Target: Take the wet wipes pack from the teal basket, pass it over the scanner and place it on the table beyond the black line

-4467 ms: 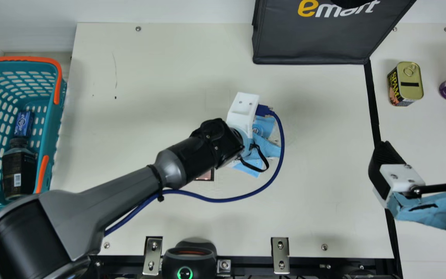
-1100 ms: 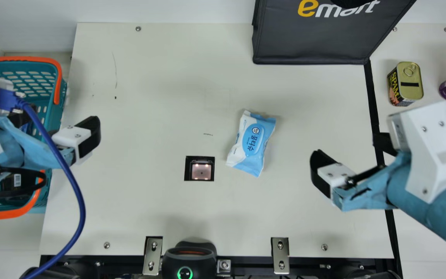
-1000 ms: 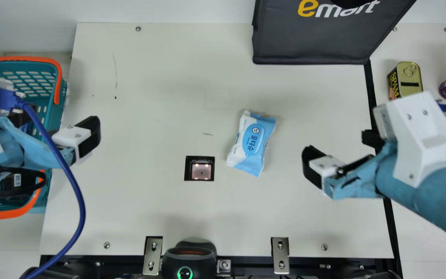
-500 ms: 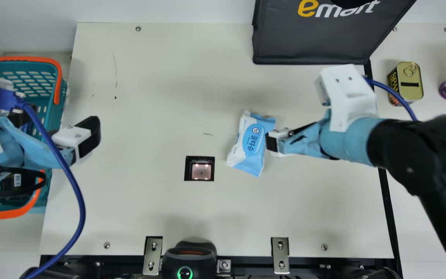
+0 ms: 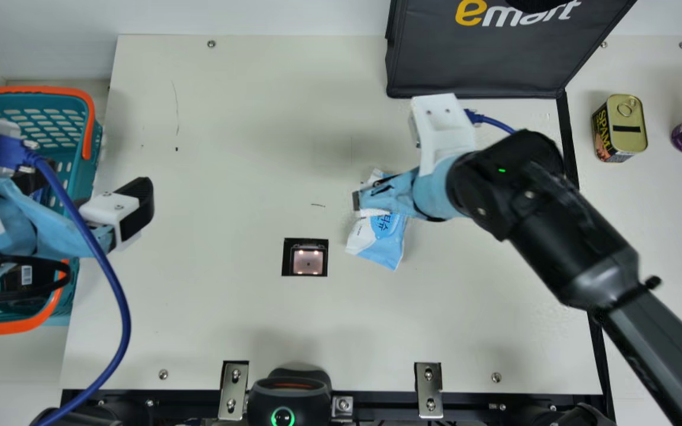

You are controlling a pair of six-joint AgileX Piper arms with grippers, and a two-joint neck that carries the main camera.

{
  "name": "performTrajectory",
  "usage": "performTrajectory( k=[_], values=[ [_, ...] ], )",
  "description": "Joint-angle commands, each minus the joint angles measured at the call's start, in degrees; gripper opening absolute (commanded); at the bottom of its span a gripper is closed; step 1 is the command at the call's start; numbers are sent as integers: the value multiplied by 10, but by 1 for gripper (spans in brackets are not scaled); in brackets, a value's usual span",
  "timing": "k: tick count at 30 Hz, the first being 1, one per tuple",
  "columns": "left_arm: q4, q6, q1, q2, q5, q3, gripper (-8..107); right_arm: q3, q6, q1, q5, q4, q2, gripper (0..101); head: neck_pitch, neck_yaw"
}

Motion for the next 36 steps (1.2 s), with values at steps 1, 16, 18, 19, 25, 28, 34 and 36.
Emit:
performTrajectory(
  k=[1,16,18,19,25,28,34,36],
  values=[
    [0,0,0,0,0,0,90,-9,54,13,8,-25,28,95,-17,-1],
    [0,0,0,0,0,0,90,-59,246,58,33,-90,141,95,-17,-1],
    [0,0,0,0,0,0,90,-62,260,58,31,-89,152,95,-17,-1],
    [0,0,0,0,0,0,90,-62,266,58,29,-88,157,95,-17,-1],
    [0,0,0,0,0,0,90,-62,295,57,19,-83,182,95,-17,-1],
    [0,0,0,0,0,0,90,-59,306,56,14,-80,190,95,-17,-1],
    [0,0,0,0,0,0,90,-50,321,53,5,-75,199,95,-17,-1],
    [0,0,0,0,0,0,90,-47,325,52,2,-73,200,95,-17,-1]
  ],
)
